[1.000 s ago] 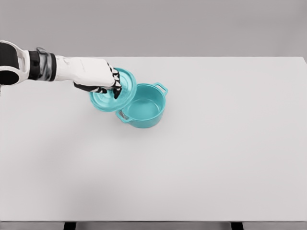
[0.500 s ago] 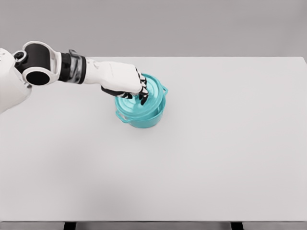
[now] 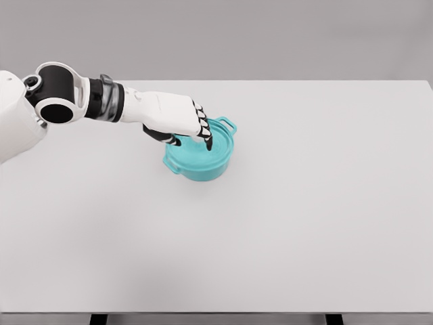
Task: Cover the pot with left arm
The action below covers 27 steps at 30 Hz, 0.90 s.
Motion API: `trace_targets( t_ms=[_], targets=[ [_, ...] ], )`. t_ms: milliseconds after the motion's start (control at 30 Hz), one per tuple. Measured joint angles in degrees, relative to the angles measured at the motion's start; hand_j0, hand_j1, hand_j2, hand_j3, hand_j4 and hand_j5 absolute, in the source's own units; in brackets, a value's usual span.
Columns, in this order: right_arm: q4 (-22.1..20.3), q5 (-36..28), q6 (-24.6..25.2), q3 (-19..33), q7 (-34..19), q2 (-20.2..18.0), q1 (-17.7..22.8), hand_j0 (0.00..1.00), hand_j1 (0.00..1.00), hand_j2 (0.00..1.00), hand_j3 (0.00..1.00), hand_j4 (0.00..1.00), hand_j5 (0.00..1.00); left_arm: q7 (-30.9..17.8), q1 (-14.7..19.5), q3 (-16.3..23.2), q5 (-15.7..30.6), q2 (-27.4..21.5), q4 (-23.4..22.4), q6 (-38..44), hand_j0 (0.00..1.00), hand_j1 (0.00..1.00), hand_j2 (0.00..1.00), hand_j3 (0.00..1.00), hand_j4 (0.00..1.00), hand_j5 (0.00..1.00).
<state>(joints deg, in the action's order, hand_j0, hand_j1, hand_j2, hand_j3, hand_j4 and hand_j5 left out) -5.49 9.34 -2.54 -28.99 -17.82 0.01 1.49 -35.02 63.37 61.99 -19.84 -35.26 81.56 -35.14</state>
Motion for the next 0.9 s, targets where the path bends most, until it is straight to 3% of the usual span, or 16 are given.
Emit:
trace_targets(
  t_ms=[67, 100, 267, 400, 600, 900],
  targets=[
    [0.0, 0.0, 0.0, 0.0, 0.0, 0.0, 0.0, 1.0, 1.0, 1.0, 1.0, 1.0, 1.0, 0.0, 0.96, -0.02, 0.04, -0.09, 0.0, 0.01, 0.96, 0.96, 0.96, 0.96, 0.96, 0.96],
    [0.01, 0.0, 0.0, 0.0, 0.0, 0.0, 0.0, 1.0, 1.0, 1.0, 1.0, 1.0, 1.0, 0.0, 2.02, -0.06, 0.1, -0.3, 0.0, 0.02, 1.0, 1.0, 1.0, 1.0, 1.0, 1.0],
    [0.02, 0.0, 0.0, 0.0, 0.0, 0.0, 0.0, 1.0, 1.0, 1.0, 1.0, 1.0, 1.0, 0.0, 3.69, -0.29, 6.71, -6.73, -0.39, 0.02, 1.0, 1.0, 1.0, 1.0, 1.0, 1.0],
    [0.02, 0.0, 0.0, 0.0, 0.0, 0.0, 0.0, 1.0, 1.0, 1.0, 1.0, 1.0, 1.0, 0.0, 3.16, -0.26, 9.47, -9.9, -5.09, 0.0, 1.0, 1.0, 1.0, 1.0, 1.0, 1.0],
    [0.0, 0.0, 0.0, 0.0, 0.0, 0.0, 0.0, 1.0, 1.0, 1.0, 1.0, 1.0, 1.0, -0.01, 1.06, -0.38, 9.95, -10.06, -17.73, -0.03, 1.0, 1.0, 1.0, 1.0, 1.0, 1.0],
    [-0.01, 0.0, 0.0, 0.0, 0.0, 0.0, 0.0, 1.0, 1.0, 1.0, 1.0, 1.0, 1.0, 0.0, 0.97, -0.45, 9.97, -9.51, -23.19, -0.01, 1.0, 1.0, 1.0, 1.0, 1.0, 1.0]
  ],
)
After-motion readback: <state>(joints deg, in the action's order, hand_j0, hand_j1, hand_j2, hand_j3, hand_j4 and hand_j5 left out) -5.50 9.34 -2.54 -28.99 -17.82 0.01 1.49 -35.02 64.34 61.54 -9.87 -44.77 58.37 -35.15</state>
